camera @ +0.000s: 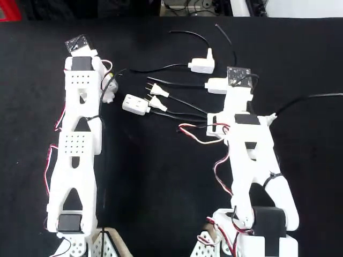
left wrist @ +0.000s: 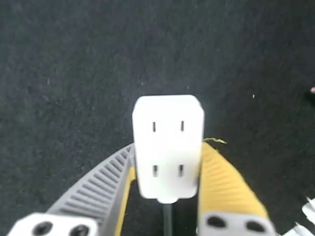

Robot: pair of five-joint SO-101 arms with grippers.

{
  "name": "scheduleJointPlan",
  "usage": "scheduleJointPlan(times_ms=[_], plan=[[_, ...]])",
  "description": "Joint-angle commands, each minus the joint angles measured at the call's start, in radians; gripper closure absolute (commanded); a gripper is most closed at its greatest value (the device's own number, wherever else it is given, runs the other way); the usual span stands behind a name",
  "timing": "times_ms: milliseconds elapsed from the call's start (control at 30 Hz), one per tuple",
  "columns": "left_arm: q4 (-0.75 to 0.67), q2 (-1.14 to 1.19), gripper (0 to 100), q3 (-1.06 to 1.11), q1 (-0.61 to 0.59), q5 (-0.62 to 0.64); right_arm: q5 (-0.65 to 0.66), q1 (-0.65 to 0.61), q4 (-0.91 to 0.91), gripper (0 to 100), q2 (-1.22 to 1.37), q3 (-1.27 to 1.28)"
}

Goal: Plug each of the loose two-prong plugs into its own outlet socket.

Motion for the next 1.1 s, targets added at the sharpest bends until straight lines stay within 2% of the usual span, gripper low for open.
scheduleJointPlan(times_ms=[0,233,367,633,733,900,1067], plan=[[0.043,-0.020,93,-0.059,-0.005,-0.075,0.009,-0.006,-0.011,68.8,0.001,-0.045],[0.068,-0.114,97,-0.039,-0.033,-0.282,0.009,-0.006,-0.011,68.8,0.001,-0.044],[0.069,-0.206,97,0.127,-0.033,-0.494,0.009,-0.006,-0.011,68.8,0.001,-0.044],[0.066,-0.664,97,0.897,-0.053,-0.985,0.009,-0.006,-0.011,68.8,0.001,-0.044],[0.034,-0.847,97,1.176,-0.059,-1.097,0.009,-0.006,-0.009,68.8,0.001,-0.044],[-0.127,-1.186,97,1.641,-0.061,-1.252,0.009,-0.006,-0.008,68.8,0.001,-0.044],[-0.430,-1.554,97,2.120,-0.102,-1.413,0.009,-0.006,0.005,68.8,-0.005,-0.041]])
